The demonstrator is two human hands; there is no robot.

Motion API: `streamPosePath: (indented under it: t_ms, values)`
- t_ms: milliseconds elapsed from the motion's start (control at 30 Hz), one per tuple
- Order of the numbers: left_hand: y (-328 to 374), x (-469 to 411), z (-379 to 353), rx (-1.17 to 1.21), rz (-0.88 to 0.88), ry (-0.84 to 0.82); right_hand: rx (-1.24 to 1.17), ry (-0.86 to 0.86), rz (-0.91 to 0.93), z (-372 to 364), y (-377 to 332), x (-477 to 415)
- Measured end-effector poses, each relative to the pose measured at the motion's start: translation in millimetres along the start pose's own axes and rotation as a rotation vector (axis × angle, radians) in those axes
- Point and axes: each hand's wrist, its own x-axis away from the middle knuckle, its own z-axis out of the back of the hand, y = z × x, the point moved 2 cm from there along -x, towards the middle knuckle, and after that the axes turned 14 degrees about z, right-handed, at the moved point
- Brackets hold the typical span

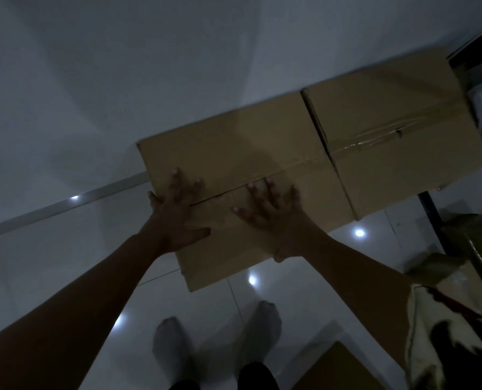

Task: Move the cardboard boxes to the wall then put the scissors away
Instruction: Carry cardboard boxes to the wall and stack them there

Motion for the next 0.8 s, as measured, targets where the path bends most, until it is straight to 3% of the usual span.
streamPosePath:
  t_ms: [300,433,633,733,800]
  values:
    - [-3,-8,1,-0.134,0.085,-0.043,-0.174,-0.08,-0.004,24,8,12]
    - [41,8,31,-0.232,0.17,-0.032,-0.367,0.135,-0.214,54,12,24]
    - [126,57,90,-0.38,-0.12,0.094,-0.376,0.296,-0.459,102,1,81]
    - [167,111,116,-0.42,-0.267,0.231,-0.455,0.37,-0.625,129,-21,133]
    - [186,145,126,-0.46,-0.338,0.236,-0.548,0.43,-0.736,144,-38,162]
